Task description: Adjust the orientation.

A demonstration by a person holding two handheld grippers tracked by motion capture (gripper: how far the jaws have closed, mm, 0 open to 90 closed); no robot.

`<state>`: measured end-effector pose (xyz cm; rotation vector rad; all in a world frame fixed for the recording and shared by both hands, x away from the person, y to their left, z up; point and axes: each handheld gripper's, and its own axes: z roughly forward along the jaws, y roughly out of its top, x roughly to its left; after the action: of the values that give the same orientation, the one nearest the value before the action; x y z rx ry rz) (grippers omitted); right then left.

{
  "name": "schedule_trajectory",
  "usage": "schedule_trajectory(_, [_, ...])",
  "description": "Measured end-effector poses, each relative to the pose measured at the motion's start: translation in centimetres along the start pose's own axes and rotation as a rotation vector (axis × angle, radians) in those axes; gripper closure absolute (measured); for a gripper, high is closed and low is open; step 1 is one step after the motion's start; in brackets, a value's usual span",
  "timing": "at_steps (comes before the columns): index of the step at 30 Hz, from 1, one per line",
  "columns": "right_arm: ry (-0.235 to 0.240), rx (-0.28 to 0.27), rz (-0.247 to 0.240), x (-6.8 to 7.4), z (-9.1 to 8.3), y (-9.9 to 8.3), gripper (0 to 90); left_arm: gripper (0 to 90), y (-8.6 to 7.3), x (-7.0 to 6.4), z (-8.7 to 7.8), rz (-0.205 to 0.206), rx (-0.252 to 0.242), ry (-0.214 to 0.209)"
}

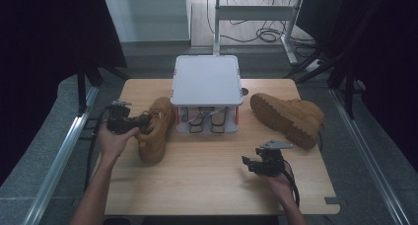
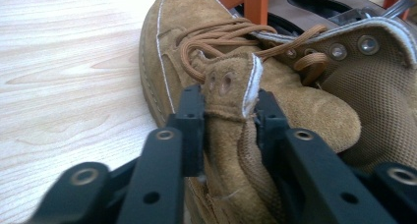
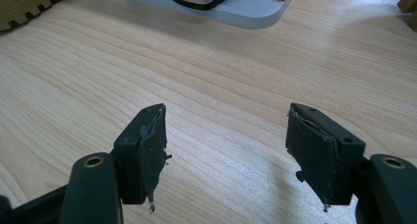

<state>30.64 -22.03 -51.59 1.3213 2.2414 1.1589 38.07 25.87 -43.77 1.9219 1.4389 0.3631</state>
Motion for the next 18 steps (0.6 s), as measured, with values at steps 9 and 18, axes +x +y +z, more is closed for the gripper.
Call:
schedule_trajectory(9, [-0.003, -0.001, 0.006, -0.2, -0.1, 0.0, 32.1, 78.7, -1.0, 0.8, -1.3, -0.031, -0.032, 0.005])
schedule_trajectory(18, [-0.004, -0.005, 0.004, 0.0, 0.0, 0.0, 32.2, 80.2, -2.7, 1.3, -5.4, -0.041, -0.092, -0.072])
